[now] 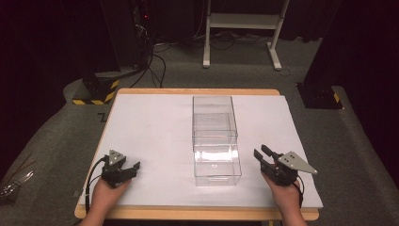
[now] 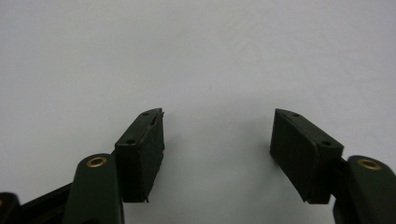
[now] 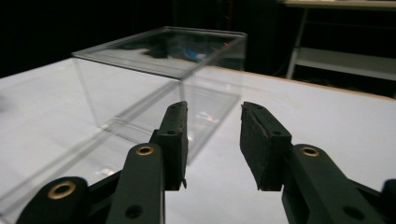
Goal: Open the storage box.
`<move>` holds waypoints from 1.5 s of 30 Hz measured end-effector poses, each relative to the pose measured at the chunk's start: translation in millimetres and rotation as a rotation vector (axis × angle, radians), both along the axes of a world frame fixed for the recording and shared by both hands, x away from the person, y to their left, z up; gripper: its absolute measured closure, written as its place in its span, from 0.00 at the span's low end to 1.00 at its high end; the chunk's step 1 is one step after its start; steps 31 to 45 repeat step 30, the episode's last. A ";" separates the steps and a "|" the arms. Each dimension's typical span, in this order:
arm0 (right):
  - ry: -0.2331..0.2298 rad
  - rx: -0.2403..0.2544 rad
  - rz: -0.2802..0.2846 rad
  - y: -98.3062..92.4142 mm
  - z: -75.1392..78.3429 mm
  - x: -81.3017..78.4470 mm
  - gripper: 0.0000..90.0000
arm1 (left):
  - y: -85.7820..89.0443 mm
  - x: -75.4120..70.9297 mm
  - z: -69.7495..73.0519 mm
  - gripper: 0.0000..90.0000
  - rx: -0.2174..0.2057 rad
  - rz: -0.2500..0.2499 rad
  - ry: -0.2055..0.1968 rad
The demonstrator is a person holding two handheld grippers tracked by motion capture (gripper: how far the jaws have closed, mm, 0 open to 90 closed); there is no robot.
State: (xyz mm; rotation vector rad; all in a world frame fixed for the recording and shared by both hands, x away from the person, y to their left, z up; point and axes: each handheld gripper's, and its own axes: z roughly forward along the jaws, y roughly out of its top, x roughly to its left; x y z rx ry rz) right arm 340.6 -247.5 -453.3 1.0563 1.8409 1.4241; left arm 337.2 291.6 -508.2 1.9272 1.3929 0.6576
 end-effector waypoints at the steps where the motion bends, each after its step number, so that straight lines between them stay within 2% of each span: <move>1: 0.001 -0.007 -0.017 -3.0 -1.6 0.9 0.67 | 0.0 0.0 0.0 0.39 0.001 0.001 -0.001; 6: 0.044 -0.034 -0.108 -14.6 -12.5 5.7 0.63 | 0.0 0.0 0.0 0.39 0.000 0.000 0.000; 10: 0.096 -0.082 -0.164 -19.2 -23.6 10.1 0.60 | 0.0 0.0 0.0 0.39 -0.001 0.000 0.000; 14: 0.165 -0.134 -0.196 -21.1 -36.0 14.5 0.60 | 0.2 0.2 0.0 0.39 0.001 0.000 -0.001; 16: 0.223 -0.164 -0.217 -21.8 -44.0 18.5 0.59 | 0.3 0.2 0.0 0.39 0.001 -0.001 -0.002; 17: 0.250 -0.163 -0.225 -22.2 -43.8 21.5 0.58 | 0.2 0.3 0.0 0.39 0.001 -0.002 0.000; 19: 0.258 -0.169 -0.241 -21.7 -44.4 22.4 0.58 | 0.1 0.1 0.0 0.39 -0.001 -0.001 0.000; 28: 0.284 -0.182 -0.242 -20.2 -45.2 24.4 0.56 | 0.0 0.0 0.0 0.39 0.000 -0.001 0.000; 45: 0.287 -0.187 -0.239 -19.7 -45.3 24.9 0.56 | 0.0 0.0 -0.1 0.39 0.001 0.000 -0.001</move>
